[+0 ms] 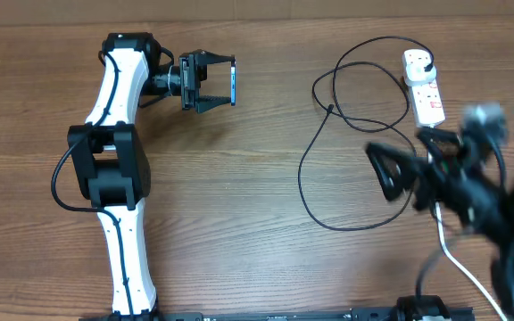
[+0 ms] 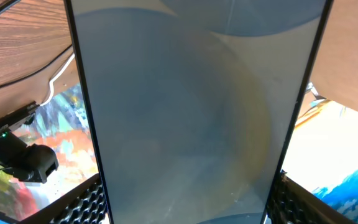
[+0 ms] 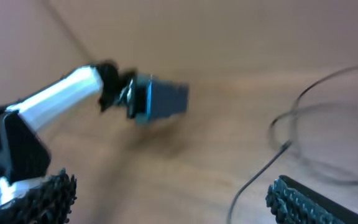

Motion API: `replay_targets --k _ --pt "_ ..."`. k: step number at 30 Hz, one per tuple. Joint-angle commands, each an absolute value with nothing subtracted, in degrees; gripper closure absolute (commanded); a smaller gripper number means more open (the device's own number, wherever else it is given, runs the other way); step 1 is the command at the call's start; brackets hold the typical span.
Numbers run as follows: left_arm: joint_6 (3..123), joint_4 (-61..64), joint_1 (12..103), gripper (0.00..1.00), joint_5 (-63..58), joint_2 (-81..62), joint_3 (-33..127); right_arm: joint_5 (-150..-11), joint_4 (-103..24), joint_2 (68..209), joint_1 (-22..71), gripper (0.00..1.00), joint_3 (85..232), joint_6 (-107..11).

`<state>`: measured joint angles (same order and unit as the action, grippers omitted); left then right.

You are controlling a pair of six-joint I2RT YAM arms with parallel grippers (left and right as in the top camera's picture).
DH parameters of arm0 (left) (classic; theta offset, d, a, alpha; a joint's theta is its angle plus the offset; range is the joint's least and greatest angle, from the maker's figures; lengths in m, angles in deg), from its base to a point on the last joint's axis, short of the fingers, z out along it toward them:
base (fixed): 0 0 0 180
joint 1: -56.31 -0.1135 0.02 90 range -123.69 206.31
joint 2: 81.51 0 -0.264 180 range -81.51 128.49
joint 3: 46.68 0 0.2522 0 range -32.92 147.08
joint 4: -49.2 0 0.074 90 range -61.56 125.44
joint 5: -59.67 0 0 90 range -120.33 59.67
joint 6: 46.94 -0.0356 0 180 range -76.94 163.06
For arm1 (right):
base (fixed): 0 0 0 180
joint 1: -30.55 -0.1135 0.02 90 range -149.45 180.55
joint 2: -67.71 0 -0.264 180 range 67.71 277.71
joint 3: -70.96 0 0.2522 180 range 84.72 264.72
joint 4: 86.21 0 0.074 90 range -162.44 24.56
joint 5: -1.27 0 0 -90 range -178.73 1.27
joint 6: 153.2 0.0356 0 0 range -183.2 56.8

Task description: Plug charger to phone and switch on socket

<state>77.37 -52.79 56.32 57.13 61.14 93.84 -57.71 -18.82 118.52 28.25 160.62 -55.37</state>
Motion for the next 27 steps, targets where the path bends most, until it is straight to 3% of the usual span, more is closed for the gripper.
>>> replay_targets --k 1,4,8,15,19,27 --pt "76.28 -53.05 57.0 0.3 60.23 61.44 95.41 -36.18 -16.55 126.71 27.98 0.0 166.13 -57.05" --pt "76.28 -53.03 57.04 0.29 60.23 61.44 95.41 -21.27 -17.46 132.57 27.98 0.0 166.33 -57.07" --pt "76.25 -53.03 57.04 0.3 60.23 61.44 95.41 -21.8 -18.47 138.52 27.02 0.0 166.35 -56.59" --pt "76.25 -52.98 57.41 0.3 60.01 61.44 95.41 -70.25 -18.01 143.7 15.13 0.0 168.93 -41.99" --pt "76.28 -52.96 57.85 0.3 57.28 61.44 95.41 -74.82 -18.05 148.48 9.23 0.0 173.34 -40.44" --pt "77.35 -52.13 61.34 0.31 49.96 61.44 95.41 -96.72 -20.5 156.64 -1.28 0.0 175.94 -32.7"
